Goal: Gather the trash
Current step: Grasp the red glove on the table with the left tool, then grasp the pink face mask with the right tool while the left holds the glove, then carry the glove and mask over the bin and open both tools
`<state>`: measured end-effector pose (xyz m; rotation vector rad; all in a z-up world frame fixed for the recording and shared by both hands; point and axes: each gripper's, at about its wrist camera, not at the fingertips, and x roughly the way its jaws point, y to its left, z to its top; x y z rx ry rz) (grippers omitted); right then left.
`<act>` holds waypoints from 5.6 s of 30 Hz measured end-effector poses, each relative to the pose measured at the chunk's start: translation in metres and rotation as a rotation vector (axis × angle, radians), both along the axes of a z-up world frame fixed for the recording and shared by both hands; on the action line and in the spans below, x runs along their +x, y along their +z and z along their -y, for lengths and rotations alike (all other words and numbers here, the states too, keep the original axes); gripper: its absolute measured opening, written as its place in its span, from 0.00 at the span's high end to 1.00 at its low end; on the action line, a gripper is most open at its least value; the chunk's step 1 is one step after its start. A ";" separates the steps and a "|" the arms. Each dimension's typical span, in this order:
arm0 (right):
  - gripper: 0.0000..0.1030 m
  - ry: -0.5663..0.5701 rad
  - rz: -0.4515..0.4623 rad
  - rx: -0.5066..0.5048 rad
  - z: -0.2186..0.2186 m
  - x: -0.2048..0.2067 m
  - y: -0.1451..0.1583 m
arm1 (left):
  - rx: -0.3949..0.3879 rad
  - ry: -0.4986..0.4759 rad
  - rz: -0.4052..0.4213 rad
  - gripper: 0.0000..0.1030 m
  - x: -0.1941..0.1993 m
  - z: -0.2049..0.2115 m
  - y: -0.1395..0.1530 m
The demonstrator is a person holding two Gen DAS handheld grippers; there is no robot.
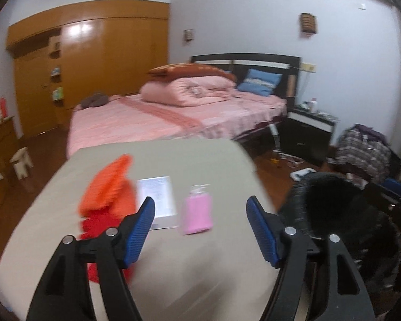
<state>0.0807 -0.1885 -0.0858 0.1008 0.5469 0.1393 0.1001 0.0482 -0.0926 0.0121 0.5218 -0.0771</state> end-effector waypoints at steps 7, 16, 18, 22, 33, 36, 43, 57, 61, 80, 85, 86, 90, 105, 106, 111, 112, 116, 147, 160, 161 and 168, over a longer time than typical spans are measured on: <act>0.06 0.107 -0.002 -0.013 -0.057 0.019 -0.002 | 0.004 0.135 -0.050 0.32 0.005 -0.057 -0.024; 0.06 0.149 -0.027 -0.040 -0.090 0.039 -0.014 | 0.000 0.201 -0.110 0.34 0.022 -0.088 -0.051; 0.06 0.155 -0.029 -0.049 -0.094 0.042 -0.015 | 0.003 0.204 -0.114 0.34 0.026 -0.091 -0.054; 0.06 0.160 -0.030 -0.055 -0.097 0.046 -0.021 | -0.006 0.210 -0.130 0.35 0.032 -0.094 -0.059; 0.06 0.175 -0.042 -0.065 -0.106 0.051 -0.028 | -0.012 0.181 -0.193 0.58 0.045 -0.090 -0.070; 0.06 0.184 -0.049 -0.069 -0.110 0.055 -0.031 | -0.018 0.173 -0.200 0.74 0.046 -0.092 -0.073; 0.06 0.177 -0.080 -0.064 -0.124 0.074 -0.047 | -0.084 0.187 -0.181 0.94 0.041 -0.106 -0.071; 0.17 0.153 -0.200 -0.088 -0.157 0.127 -0.084 | -0.071 0.197 -0.155 0.94 0.038 -0.113 -0.069; 0.30 0.174 -0.240 -0.098 -0.163 0.131 -0.092 | -0.066 0.193 -0.154 0.94 0.038 -0.114 -0.069; 0.92 0.260 -0.221 -0.014 -0.147 0.105 -0.061 | -0.065 0.115 -0.078 0.94 0.009 -0.090 -0.039; 0.92 0.260 -0.215 -0.015 -0.137 0.097 -0.053 | -0.056 0.088 -0.075 0.94 0.008 -0.079 -0.037; 0.89 0.257 -0.220 -0.020 -0.136 0.098 -0.055 | -0.055 0.088 -0.081 0.94 0.008 -0.078 -0.039; 0.82 0.252 -0.255 -0.017 -0.136 0.103 -0.067 | -0.044 0.110 -0.102 0.94 0.012 -0.082 -0.048; 0.89 0.295 -0.316 -0.001 -0.147 0.101 -0.085 | -0.060 0.122 -0.113 0.94 0.014 -0.087 -0.051; 0.89 0.293 -0.304 0.002 -0.146 0.098 -0.079 | -0.060 0.119 -0.104 0.94 0.012 -0.087 -0.049; 0.89 0.271 -0.224 0.017 -0.128 0.078 -0.043 | -0.072 0.092 -0.055 0.94 0.002 -0.075 -0.027; 0.89 0.268 -0.213 0.021 -0.125 0.076 -0.038 | -0.075 0.086 -0.047 0.94 0.000 -0.073 -0.024; 0.89 0.249 -0.168 0.035 -0.106 0.060 -0.016 | -0.091 0.053 -0.014 0.94 -0.009 -0.061 -0.007; 0.88 -0.031 -0.032 0.027 0.056 -0.014 0.037 | -0.123 -0.296 0.063 0.94 -0.028 0.105 0.053; 0.88 -0.163 -0.046 0.022 0.117 -0.034 0.021 | -0.116 -0.405 0.053 0.94 -0.020 0.168 0.052; 0.87 -0.171 -0.048 0.022 0.119 -0.035 0.020 | -0.114 -0.413 0.053 0.94 -0.018 0.174 0.052; 0.73 -0.240 -0.060 0.014 0.139 -0.041 0.009 | -0.098 -0.457 0.012 0.84 -0.007 0.199 0.040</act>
